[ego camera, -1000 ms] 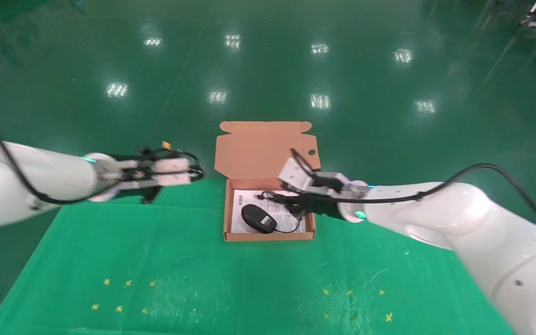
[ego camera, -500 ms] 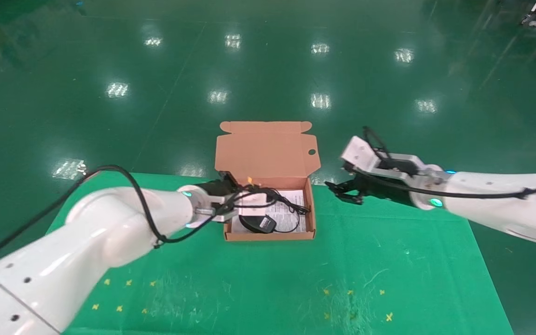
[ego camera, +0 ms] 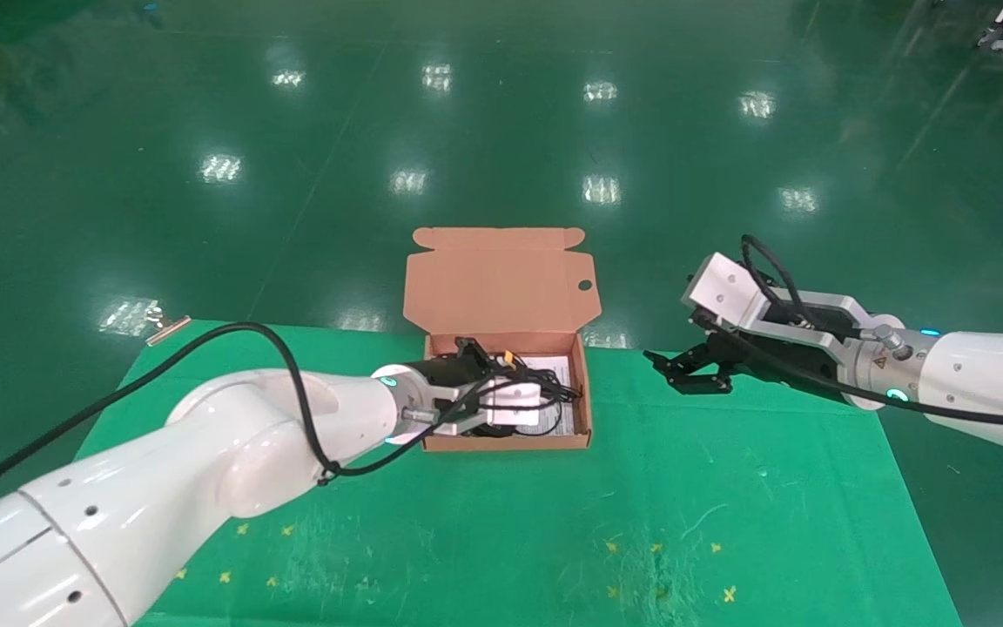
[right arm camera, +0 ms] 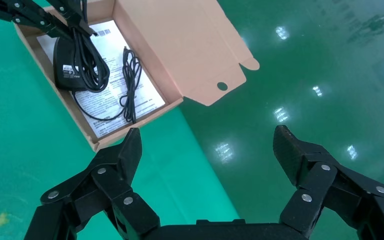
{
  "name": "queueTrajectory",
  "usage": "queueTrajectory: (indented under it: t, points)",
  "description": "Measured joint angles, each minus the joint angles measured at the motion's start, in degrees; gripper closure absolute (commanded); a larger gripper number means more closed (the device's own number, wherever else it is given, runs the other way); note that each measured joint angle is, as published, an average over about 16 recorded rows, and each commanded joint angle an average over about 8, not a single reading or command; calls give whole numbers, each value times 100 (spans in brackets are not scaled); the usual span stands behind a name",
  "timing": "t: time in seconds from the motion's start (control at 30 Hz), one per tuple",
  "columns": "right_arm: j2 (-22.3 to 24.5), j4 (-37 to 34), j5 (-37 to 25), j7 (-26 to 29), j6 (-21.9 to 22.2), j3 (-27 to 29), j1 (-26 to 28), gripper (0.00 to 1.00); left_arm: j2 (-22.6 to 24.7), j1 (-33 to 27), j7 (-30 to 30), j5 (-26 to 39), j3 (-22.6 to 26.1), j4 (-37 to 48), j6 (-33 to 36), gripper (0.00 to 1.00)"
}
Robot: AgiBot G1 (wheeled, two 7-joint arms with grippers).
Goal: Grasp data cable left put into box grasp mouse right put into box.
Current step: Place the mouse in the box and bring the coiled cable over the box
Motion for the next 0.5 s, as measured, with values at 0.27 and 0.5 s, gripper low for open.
queueTrajectory:
  t: [0.27,0.5]
  points:
    - [81,166,-159,199,30,-61,28,0,4,-72,-13,-118,214,28,-105,0]
    - [42,136,-172,155,93,-23,87,0,-95,-98,-44,-164,165,-83,-109,0]
